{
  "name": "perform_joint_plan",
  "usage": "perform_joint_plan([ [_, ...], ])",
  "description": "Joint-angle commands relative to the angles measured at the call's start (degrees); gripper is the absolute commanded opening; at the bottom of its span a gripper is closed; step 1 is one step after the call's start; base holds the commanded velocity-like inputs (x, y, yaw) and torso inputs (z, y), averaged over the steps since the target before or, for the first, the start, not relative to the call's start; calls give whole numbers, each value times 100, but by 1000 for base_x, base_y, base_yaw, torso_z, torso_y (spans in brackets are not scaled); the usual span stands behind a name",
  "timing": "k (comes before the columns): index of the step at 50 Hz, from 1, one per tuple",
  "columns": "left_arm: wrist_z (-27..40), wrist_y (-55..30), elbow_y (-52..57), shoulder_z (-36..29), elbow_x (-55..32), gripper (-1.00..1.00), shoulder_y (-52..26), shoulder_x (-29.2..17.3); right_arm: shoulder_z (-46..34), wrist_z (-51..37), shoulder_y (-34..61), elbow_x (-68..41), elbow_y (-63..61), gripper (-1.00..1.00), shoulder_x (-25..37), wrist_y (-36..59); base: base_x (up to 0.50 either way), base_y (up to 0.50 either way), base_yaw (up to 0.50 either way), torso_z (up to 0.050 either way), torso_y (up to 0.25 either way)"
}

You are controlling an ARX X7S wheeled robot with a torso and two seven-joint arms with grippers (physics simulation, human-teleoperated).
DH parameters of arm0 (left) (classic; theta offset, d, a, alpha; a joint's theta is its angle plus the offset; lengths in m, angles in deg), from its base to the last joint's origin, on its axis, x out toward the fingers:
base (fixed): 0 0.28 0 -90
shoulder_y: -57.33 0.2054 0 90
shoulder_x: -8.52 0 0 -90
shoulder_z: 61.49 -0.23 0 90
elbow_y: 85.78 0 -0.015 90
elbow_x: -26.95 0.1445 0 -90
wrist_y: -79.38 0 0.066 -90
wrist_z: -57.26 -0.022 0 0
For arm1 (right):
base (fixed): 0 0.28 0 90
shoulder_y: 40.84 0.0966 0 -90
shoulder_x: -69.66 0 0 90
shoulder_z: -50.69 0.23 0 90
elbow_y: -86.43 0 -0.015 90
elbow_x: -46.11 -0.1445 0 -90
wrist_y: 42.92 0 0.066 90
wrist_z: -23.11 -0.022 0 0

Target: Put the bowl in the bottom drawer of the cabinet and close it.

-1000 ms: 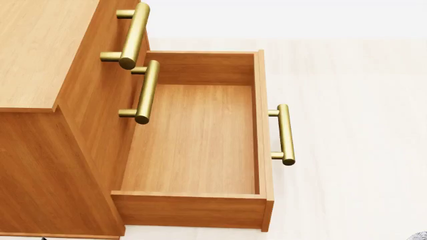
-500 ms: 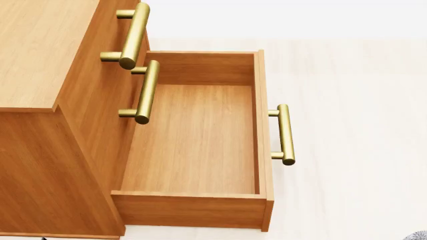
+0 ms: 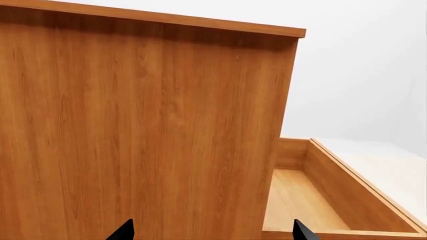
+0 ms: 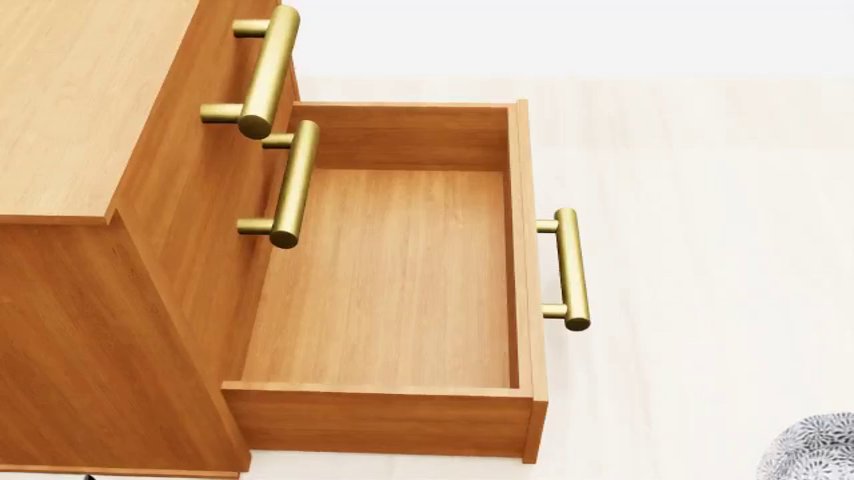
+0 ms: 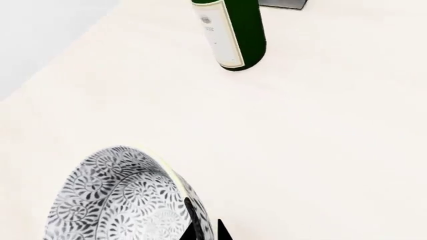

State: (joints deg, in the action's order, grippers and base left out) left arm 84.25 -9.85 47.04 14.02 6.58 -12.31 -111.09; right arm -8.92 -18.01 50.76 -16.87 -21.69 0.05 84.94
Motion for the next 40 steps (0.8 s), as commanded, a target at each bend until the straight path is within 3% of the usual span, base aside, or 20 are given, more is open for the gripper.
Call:
perform_joint_plan([
  [1,19,2,24,-10,-1,100,11,-20,10,-481,286,-491,-796,-100,240,338,0,0,0,0,0],
  [14,51,-34,50,-41,5,100,-3,-30,-291,-1060,923,-907,-1225,-100,566,755,0,0,0,0,0],
  [31,33,38,-44,-34,-47,100,-27,-38,-1313,-2116,2672,-1358,-925,-100,918,1613,0,0,0,0,0],
  [35,38,30,-37,-51,-43,100,-30,-38,-1614,-3122,3224,-1724,-740,-100,1153,2212,0,0,0,0,0],
  [40,56,14,-6,-58,-49,100,-20,-47,-1707,-3273,3751,-2067,-378,-100,1063,2286,0,0,0,0,0],
])
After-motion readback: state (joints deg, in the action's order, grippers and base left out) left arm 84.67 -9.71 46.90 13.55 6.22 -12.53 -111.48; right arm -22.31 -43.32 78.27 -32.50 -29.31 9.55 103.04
